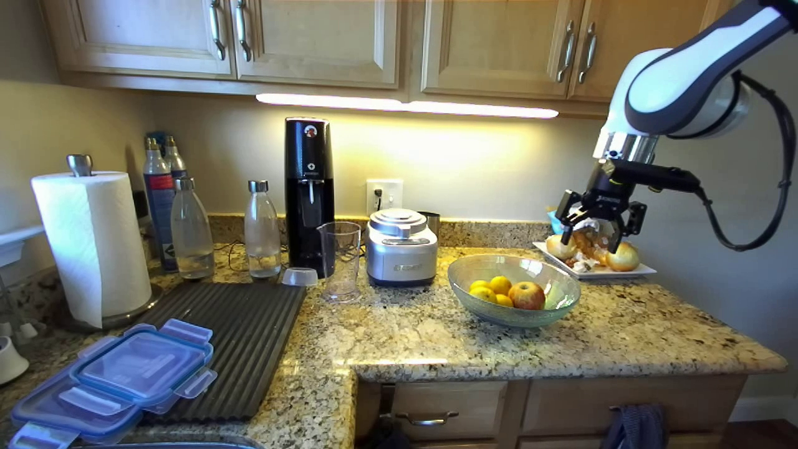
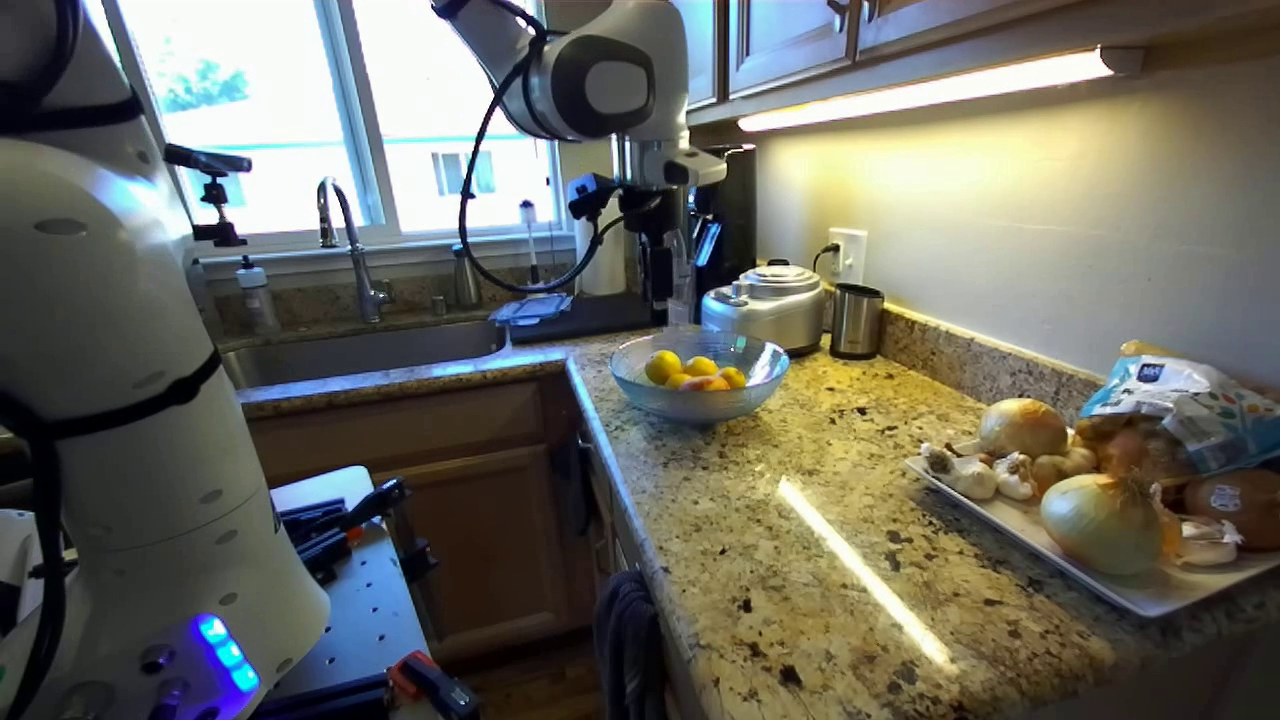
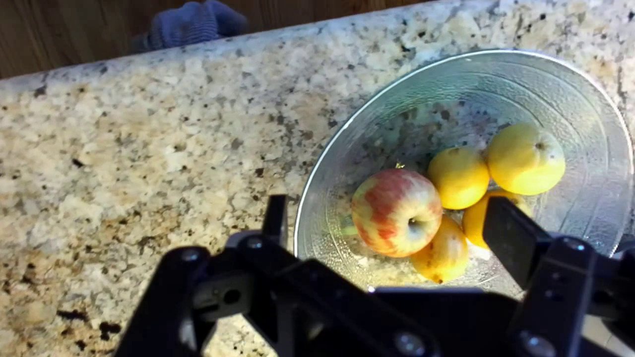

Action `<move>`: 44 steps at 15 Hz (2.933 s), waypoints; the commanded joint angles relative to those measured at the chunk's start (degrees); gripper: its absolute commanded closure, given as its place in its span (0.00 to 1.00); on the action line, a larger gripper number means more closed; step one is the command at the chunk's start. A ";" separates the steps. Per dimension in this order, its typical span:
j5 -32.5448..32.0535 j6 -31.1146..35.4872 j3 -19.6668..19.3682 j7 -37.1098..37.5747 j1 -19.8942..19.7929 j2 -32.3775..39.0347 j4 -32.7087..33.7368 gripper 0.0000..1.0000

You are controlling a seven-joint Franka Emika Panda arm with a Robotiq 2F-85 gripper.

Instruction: Take one yellow object from the glass bowl and put it on the counter top

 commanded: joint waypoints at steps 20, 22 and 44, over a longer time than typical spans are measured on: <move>0.56 15.46 -1.26 25.47 11.04 22.45 14.29 0.00; 1.90 15.72 -0.60 24.68 10.96 24.96 15.97 0.00; 1.81 16.11 -6.32 29.71 17.60 33.54 23.77 0.00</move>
